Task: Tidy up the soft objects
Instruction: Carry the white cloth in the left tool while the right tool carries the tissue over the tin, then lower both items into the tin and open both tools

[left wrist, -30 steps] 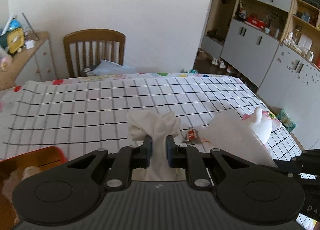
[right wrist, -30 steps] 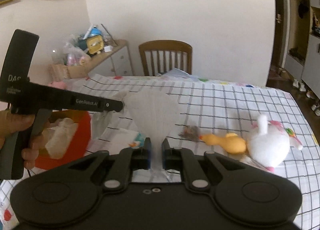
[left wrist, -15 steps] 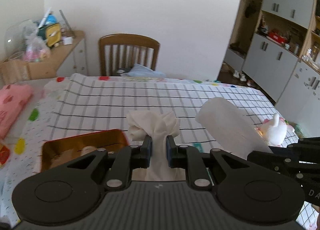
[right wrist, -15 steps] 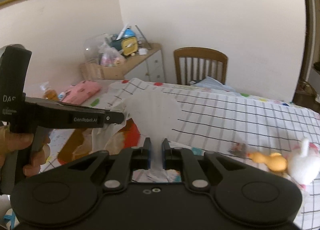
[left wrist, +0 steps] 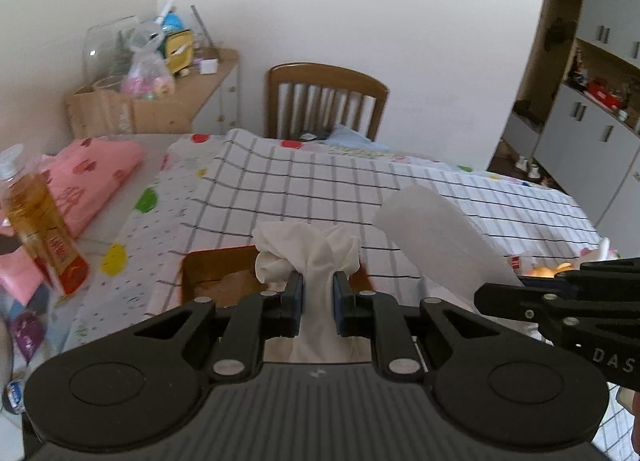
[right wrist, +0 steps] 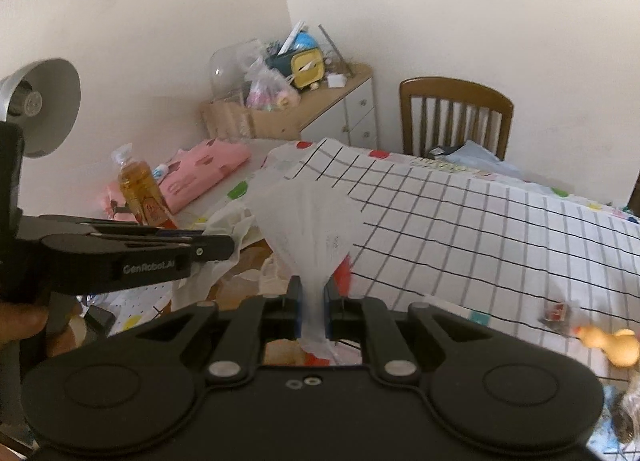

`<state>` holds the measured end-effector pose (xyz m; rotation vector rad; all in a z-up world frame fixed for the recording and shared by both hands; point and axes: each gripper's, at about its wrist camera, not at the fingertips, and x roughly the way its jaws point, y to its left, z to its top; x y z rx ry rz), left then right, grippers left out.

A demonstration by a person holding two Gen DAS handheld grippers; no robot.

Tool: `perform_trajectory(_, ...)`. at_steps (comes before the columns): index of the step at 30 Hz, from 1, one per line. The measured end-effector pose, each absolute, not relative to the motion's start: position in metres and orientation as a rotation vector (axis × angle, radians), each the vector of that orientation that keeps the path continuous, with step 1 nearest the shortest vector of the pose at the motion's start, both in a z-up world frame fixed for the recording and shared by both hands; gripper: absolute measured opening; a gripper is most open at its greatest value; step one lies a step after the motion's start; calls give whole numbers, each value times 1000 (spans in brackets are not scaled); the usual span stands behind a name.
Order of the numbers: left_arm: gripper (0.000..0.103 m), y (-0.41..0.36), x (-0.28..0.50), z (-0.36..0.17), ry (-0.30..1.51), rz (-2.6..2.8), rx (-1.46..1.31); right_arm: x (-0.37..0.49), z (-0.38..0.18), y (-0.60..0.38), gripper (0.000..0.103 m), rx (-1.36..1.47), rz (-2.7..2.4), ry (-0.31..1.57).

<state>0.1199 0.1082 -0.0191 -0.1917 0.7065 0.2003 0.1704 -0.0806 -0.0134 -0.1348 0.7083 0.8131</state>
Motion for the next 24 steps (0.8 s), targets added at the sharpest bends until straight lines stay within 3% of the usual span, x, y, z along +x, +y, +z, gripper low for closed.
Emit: perform_trajectory(24,15,142,145,-85,886,271,-207,214,-86,17,15,-370,832,877)
